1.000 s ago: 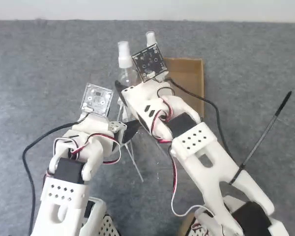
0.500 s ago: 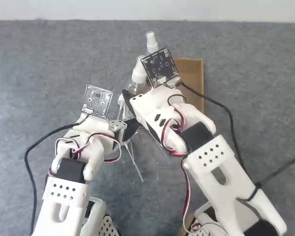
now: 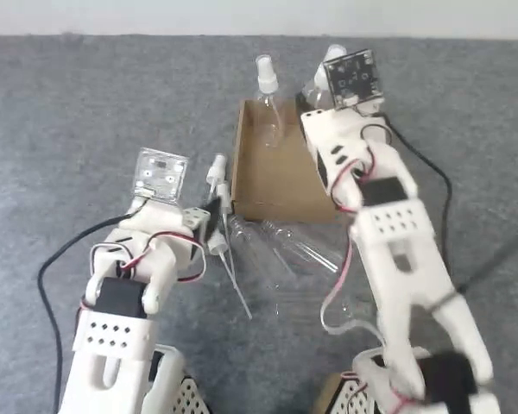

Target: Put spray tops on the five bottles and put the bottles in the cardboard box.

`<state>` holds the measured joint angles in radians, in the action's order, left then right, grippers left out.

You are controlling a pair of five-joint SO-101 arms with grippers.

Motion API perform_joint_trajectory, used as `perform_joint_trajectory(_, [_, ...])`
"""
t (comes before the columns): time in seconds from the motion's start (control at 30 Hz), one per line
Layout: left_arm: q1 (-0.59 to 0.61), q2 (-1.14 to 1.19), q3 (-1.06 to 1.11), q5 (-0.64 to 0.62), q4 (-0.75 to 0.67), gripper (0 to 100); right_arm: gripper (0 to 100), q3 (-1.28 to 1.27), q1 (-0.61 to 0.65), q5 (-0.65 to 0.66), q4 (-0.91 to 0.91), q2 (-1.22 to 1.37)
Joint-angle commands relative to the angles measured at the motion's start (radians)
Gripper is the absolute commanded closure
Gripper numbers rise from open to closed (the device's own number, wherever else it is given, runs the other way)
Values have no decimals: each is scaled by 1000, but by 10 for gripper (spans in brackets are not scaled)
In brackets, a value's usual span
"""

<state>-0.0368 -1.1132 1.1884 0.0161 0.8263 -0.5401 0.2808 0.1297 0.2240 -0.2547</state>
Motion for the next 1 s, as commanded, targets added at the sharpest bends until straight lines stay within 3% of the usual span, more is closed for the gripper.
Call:
perform_joint_trajectory(0.0, [52,-18,25,0,-86,840,992,81,-15,21,-128,130])
perform_joint_trajectory(0.33, [46,-18,41,0,-110,840,992,273,-81,12,-140,358])
perform_joint_trajectory(0.97, [52,-18,41,0,-110,840,990,345,-99,11,-240,556])
